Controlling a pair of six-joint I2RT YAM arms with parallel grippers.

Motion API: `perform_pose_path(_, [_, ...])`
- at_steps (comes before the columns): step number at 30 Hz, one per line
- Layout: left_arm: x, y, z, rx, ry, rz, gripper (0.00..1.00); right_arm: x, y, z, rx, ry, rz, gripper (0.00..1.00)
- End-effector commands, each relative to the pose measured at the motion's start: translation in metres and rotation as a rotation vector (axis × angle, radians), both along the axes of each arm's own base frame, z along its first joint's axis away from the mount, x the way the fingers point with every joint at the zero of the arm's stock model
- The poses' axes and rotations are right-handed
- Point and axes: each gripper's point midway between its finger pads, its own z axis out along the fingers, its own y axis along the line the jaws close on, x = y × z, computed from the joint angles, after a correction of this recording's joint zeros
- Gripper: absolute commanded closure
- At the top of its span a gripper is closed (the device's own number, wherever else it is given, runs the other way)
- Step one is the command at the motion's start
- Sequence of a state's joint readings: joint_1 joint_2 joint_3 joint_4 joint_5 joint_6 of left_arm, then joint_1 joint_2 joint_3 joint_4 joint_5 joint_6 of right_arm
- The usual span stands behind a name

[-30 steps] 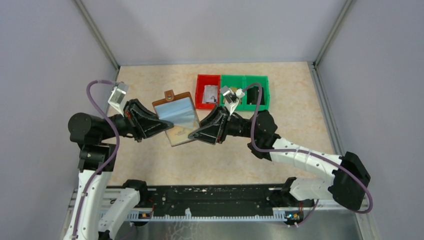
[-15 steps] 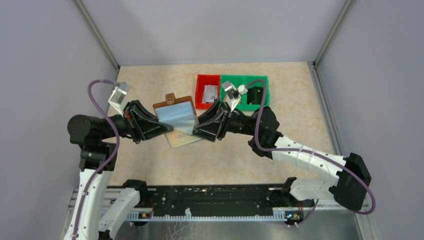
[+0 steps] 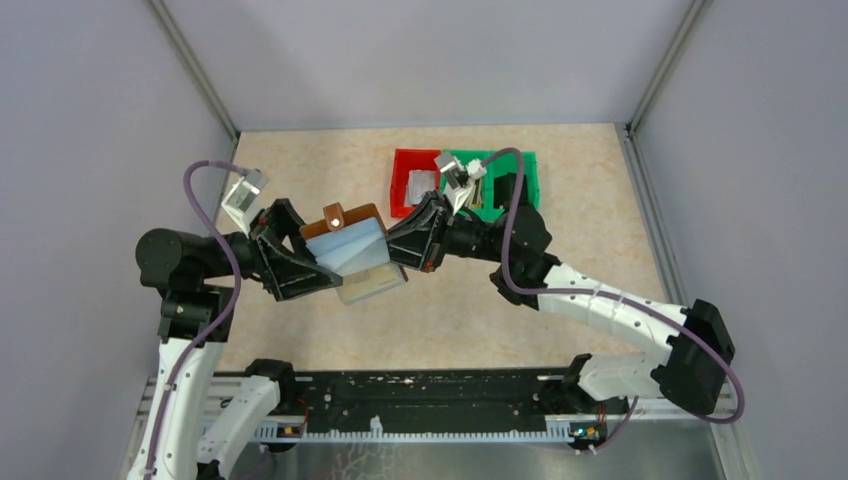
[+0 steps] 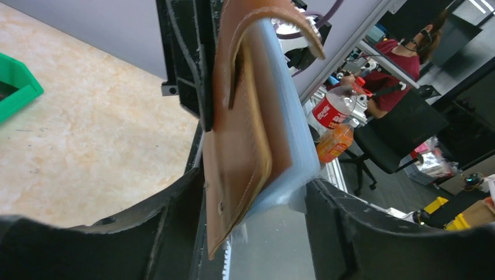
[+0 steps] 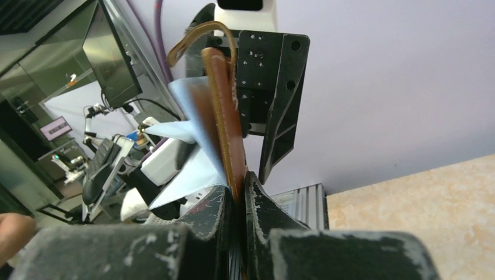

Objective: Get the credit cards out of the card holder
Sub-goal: Remove the credit card from the card holder.

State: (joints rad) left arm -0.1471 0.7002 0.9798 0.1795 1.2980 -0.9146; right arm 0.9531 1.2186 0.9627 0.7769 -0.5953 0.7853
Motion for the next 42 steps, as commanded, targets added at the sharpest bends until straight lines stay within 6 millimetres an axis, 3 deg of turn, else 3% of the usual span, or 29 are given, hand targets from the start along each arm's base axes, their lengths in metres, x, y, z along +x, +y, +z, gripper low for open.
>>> perform_pose_path(1, [-0.012, 0.001, 0.002, 0.019, -0.010, -0.050, 0.22, -0.002, -0.007, 0.034, 0.099, -0.037, -0.008, 1.00])
perform_pose_path(5, [-0.013, 0.002, -0.003, 0.031, -0.033, -0.054, 0.14, 0.002, -0.010, 0.035, 0.114, -0.013, -0.036, 1.00])
perform_pose_path(16, [-0.028, 0.006, -0.017, 0.064, -0.373, -0.016, 0.14, 0.022, -0.010, 0.021, 0.051, 0.162, -0.099, 1.00])
perform_pose_path(19, [-0.019, 0.007, -0.015, 0.063, -0.424, 0.055, 0.20, 0.018, -0.002, 0.016, 0.019, 0.198, -0.045, 1.00])
perform_pose_path(24, [0.011, 0.011, -0.002, 0.038, -0.394, 0.224, 0.50, 0.014, 0.003, 0.009, -0.008, 0.213, -0.009, 1.00])
perform_pose_path(30, [0.029, 0.013, 0.002, -0.020, -0.316, 0.309, 0.60, 0.012, 0.005, 0.004, -0.021, 0.210, -0.008, 1.00])
perform_pose_path(37, [0.032, 0.008, -0.004, -0.066, -0.148, 0.273, 0.65, 0.011, 0.004, 0.001, -0.010, 0.193, -0.016, 1.00])
perform_pose_path(42, [0.037, 0.007, -0.005, -0.089, -0.052, 0.272, 0.82, 0.009, 0.001, -0.001, 0.006, 0.181, -0.015, 1.00])
